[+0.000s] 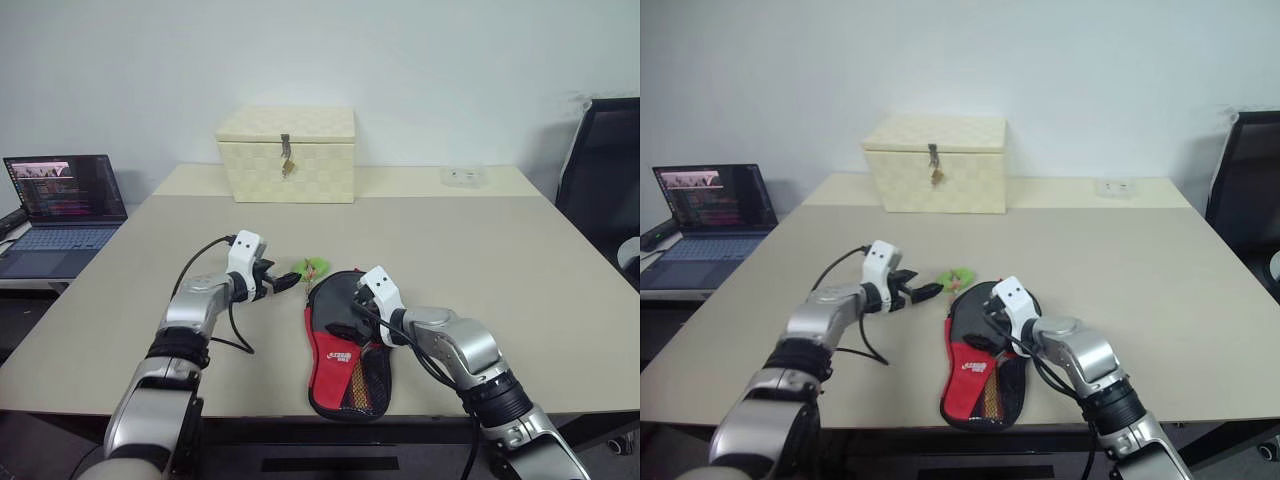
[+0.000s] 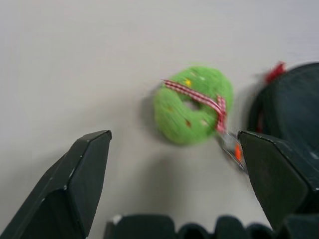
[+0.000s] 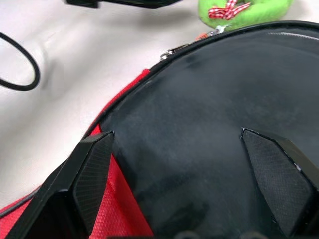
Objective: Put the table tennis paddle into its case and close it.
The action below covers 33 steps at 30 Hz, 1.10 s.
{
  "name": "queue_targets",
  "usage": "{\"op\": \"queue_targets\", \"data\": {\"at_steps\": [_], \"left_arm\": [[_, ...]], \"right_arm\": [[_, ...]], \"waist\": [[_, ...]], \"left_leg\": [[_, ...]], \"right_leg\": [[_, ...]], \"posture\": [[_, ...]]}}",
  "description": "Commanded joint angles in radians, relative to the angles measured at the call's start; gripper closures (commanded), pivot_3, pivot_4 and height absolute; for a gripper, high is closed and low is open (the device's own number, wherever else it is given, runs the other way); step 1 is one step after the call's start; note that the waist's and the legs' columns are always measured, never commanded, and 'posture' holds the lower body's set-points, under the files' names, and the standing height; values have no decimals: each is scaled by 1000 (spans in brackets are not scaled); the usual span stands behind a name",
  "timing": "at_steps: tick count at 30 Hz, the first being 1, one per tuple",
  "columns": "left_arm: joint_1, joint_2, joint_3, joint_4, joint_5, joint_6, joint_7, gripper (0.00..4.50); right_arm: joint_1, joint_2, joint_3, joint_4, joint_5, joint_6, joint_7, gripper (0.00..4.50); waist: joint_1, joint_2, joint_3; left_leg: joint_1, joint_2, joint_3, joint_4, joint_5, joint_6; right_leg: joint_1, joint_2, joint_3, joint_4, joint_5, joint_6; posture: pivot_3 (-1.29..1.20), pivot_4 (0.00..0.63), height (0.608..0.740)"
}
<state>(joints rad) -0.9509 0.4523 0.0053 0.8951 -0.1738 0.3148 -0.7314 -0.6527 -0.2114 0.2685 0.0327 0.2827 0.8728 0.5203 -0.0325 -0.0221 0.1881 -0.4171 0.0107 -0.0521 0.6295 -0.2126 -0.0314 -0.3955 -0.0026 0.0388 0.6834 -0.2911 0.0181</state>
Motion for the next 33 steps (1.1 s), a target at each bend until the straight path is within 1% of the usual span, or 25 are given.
{"op": "queue_targets", "data": {"at_steps": [1, 3, 6, 14, 17, 19, 22, 23, 27, 28, 33], "left_arm": [[-132, -24, 7, 219, 46, -73, 15, 36], [-173, -33, 11, 302, 70, -104, 32, 36], [-203, -51, 20, 374, 90, -118, 47, 36], [-228, -95, 39, 427, 133, -142, 84, 36], [-237, -114, 45, 430, 145, -148, 91, 613], [-241, -119, 50, 432, 150, -149, 89, 1251], [-246, -124, 56, 434, 159, -150, 86, 2438], [-247, -125, 57, 435, 161, -151, 86, 2728], [-247, -127, 62, 435, 167, -152, 85, 4267], [-246, -127, 63, 435, 169, -153, 84, 4484], [-249, -129, 57, 436, 182, -159, 95, 4484]], "right_arm": [[6, 7, -3, -40, -12, 20, -18, 0], [12, 9, -2, -47, -16, 26, -24, 0], [21, 12, -5, -59, -19, 37, -35, 0], [38, 19, -5, -83, -27, 53, -50, 0], [40, 22, -8, -86, -29, 53, -56, 0], [41, 24, -9, -86, -31, 54, -59, 0], [42, 27, -11, -87, -31, 56, -65, 0], [42, 27, -11, -88, -30, 57, -66, 0], [28, 37, -23, -88, -34, 45, -84, 0], [23, 41, -25, -86, -36, 44, -89, 0], [26, 16, 25, -7, -83, 13, -79, 0]], "waist": [[1, 0, 0], [-2, 0, 0], [-4, 0, 0], [0, 0, 0], [0, 0, 0], [0, 0, 0], [0, 0, 0], [0, 0, 0], [0, 0, 0], [0, 0, 0], [-1, -1, 0]], "left_leg": [[0, 0, 0, 0, 0, 0], [0, -1, 1, 0, 0, 0], [0, -1, 1, 0, 0, 0], [0, 0, 0, 1, 0, 0], [0, -1, 0, 1, 0, 0], [0, -1, 0, 1, 0, 0], [0, -1, 0, 1, 0, 0], [0, -1, 0, 1, 0, 0], [1, -1, 0, 1, 0, -1], [1, -1, 0, 2, 0, -1], [1, -1, 0, 2, 1, -1]], "right_leg": [[0, 0, 0, 0, 0, 0], [0, 0, 0, 0, 0, 0], [-1, 0, 1, 0, 0, 0], [0, 0, 0, 2, 0, 0], [-1, 0, 0, 3, 0, 0], [-1, 0, 0, 3, 0, 0], [-1, 0, 0, 4, 0, 0], [-1, 0, 0, 4, 0, 0], [-1, 0, 0, 5, 0, 0], [-1, 0, 0, 5, 0, 0], [-1, 0, 1, 6, 0, 0]], "posture": [[0, 150, 740], [0, 150, 740], [0, 150, 740], [0, 150, 740], [0, 150, 740], [0, 150, 740], [0, 150, 740], [0, 150, 740], [0, 150, 740], [0, 150, 740], [0, 150, 740]]}}
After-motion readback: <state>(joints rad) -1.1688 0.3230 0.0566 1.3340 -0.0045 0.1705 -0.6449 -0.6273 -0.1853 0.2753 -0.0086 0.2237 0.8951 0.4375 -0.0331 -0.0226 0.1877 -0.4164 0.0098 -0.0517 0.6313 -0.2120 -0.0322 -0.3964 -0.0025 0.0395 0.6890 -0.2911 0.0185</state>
